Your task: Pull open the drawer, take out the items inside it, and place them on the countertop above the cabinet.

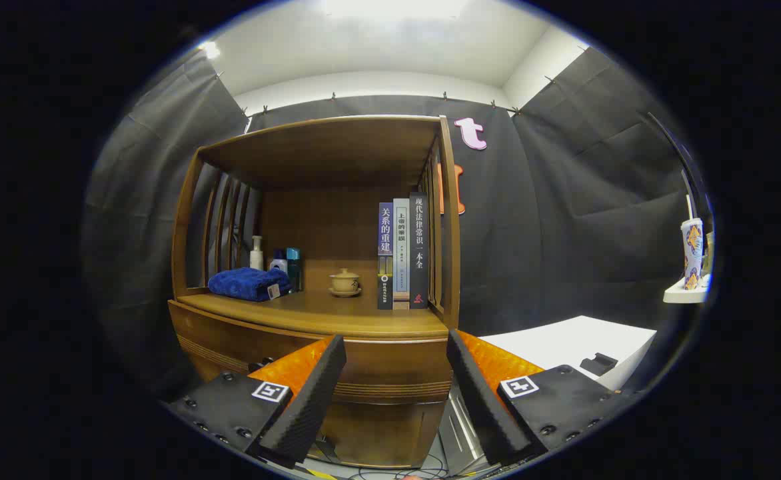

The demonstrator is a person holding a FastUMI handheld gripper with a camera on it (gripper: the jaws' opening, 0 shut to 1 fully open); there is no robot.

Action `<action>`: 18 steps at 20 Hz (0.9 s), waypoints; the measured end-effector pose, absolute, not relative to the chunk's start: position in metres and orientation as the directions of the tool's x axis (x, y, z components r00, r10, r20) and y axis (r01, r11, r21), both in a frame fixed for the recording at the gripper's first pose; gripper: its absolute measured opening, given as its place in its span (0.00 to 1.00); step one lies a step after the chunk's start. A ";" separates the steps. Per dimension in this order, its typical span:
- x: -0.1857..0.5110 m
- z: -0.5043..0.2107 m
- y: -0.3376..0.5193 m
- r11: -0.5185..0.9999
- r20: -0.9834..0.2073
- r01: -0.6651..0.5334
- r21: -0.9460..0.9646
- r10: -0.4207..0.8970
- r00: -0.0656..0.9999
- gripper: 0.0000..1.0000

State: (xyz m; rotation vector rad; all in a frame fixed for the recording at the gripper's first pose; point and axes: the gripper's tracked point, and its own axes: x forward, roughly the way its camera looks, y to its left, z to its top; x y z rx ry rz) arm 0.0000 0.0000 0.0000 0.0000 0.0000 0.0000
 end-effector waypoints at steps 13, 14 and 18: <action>0.002 0.002 0.000 1.000 0.002 0.000 0.003 0.000 1.000 0.99; 0.002 0.002 -0.001 1.000 0.003 0.000 0.004 0.000 1.000 0.99; 0.000 0.003 0.002 1.000 0.010 -0.005 0.006 0.005 1.000 0.99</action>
